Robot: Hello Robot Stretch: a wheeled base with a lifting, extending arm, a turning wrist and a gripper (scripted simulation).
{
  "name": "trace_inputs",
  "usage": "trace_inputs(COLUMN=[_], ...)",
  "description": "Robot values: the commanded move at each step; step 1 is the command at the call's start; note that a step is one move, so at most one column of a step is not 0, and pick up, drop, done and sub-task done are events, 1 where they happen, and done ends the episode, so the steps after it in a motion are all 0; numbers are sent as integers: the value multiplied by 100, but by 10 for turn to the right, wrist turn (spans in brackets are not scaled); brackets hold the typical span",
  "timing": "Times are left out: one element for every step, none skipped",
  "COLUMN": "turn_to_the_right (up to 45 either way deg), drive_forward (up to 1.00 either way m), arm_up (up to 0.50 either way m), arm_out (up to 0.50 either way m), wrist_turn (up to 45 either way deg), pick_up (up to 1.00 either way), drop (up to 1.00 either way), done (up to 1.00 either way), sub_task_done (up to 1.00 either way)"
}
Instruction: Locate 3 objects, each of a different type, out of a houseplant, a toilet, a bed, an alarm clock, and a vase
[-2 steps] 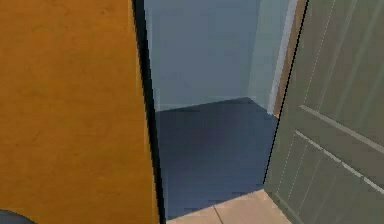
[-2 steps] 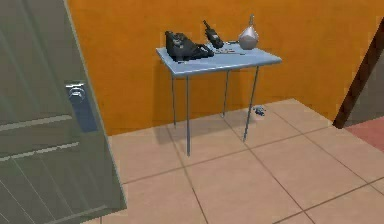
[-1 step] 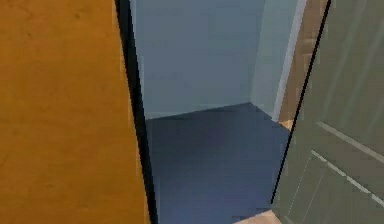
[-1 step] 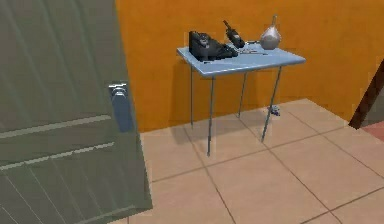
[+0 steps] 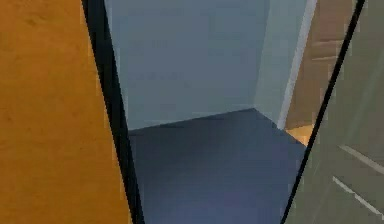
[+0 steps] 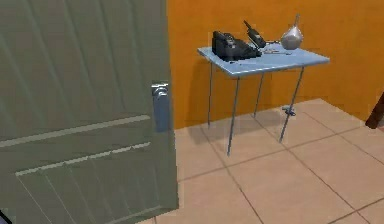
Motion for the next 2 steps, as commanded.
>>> trace_inputs(turn_to_the_right=[420, 0], drive_forward=[0, 30], arm_up=[0, 0], arm_out=[0, 0], wrist_turn=[0, 0], pick_up=[0, 0], drop=[0, 0], done=[0, 0], sub_task_done=[0, 0])
